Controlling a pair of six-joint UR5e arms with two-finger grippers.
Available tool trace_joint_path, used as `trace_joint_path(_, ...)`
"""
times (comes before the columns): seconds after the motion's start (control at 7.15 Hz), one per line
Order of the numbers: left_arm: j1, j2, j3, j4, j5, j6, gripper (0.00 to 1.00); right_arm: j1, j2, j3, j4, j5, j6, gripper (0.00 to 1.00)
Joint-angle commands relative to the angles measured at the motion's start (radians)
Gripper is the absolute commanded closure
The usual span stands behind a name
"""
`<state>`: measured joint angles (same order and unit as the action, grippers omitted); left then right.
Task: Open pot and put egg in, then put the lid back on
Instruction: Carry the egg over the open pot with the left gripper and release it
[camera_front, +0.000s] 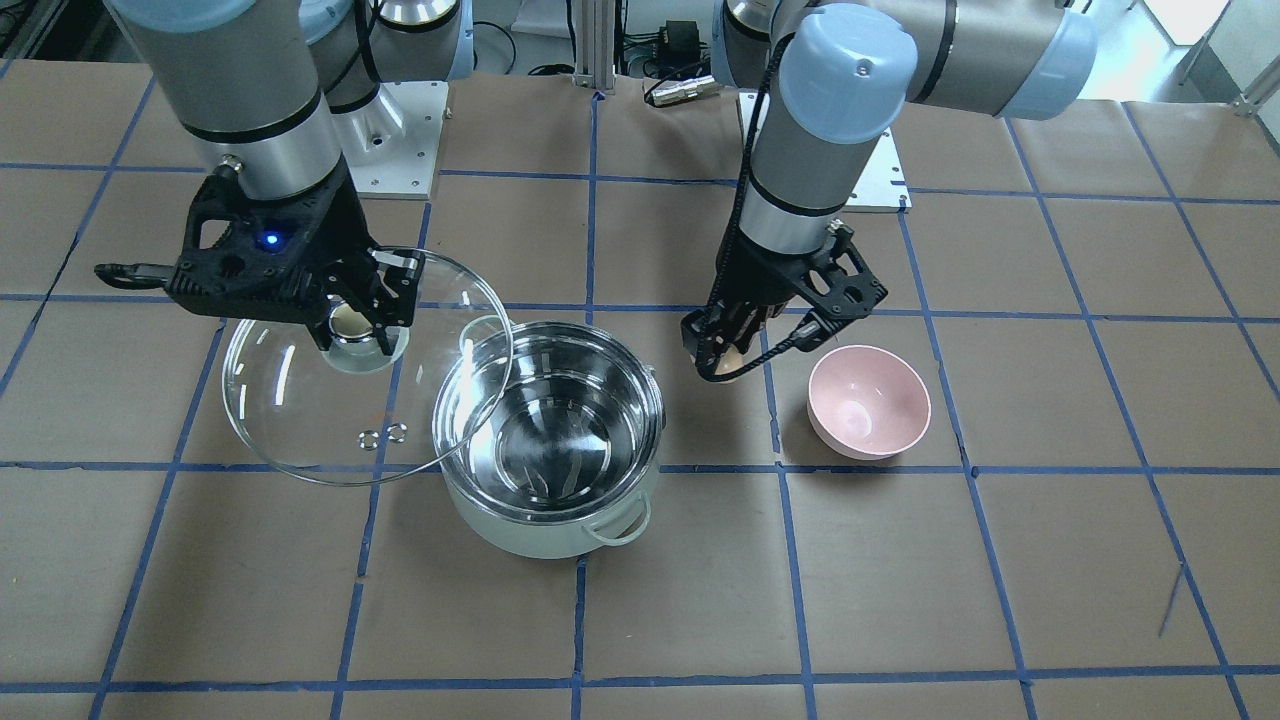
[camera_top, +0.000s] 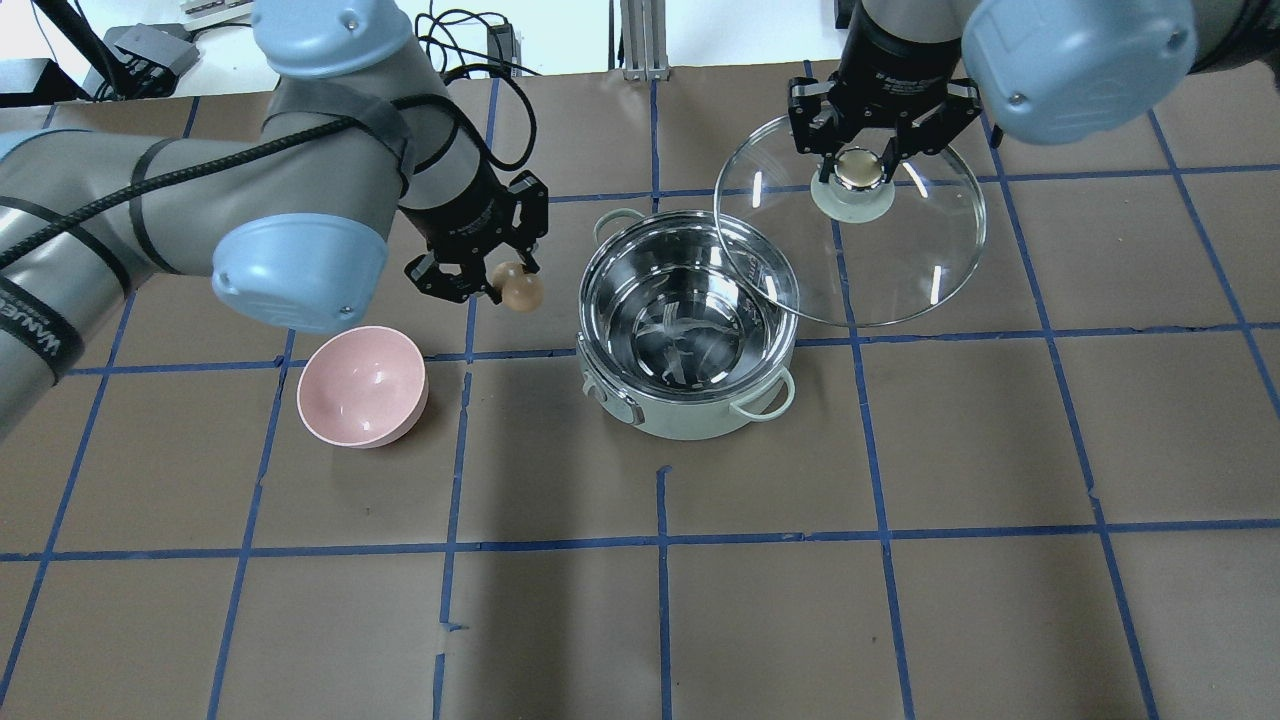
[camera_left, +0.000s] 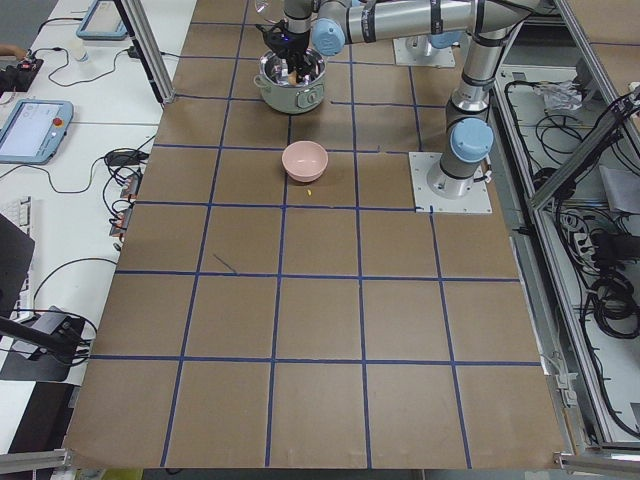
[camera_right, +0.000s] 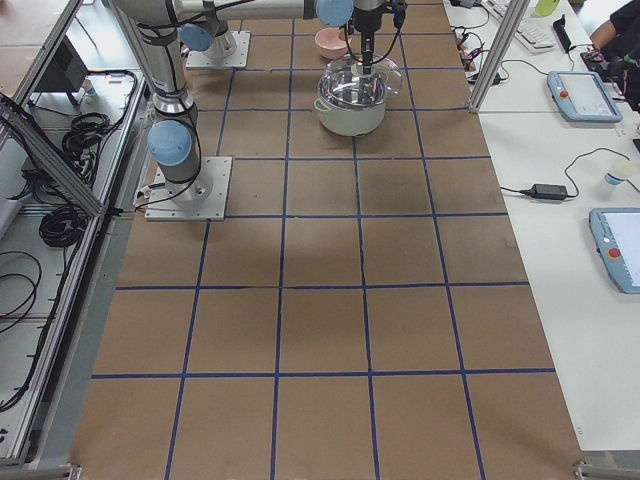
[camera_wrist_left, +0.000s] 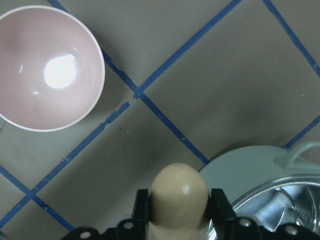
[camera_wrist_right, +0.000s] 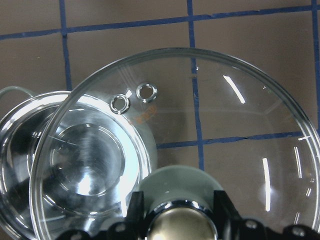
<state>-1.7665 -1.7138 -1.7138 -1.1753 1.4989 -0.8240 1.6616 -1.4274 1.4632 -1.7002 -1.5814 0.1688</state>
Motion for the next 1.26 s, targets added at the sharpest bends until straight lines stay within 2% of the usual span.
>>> trace_joint_path(0.0, -0.074, -0.068, 0.0, 0.122, -0.002, 0.104, 0.91, -0.02, -0.028, 0.009, 0.022, 0.003, -0.031, 0.9)
trace_joint_path(0.42, -0.166, -0.15, 0.048, 0.186, 0.012, 0.198, 0.91, -0.028, -0.021, 0.016, 0.014, -0.008, -0.061, 0.91)
trace_joint_path(1.12, -0.169, -0.187, 0.028, 0.186, 0.049, 0.237, 0.9, -0.029, -0.019, 0.017, 0.016, -0.008, -0.063, 0.9)
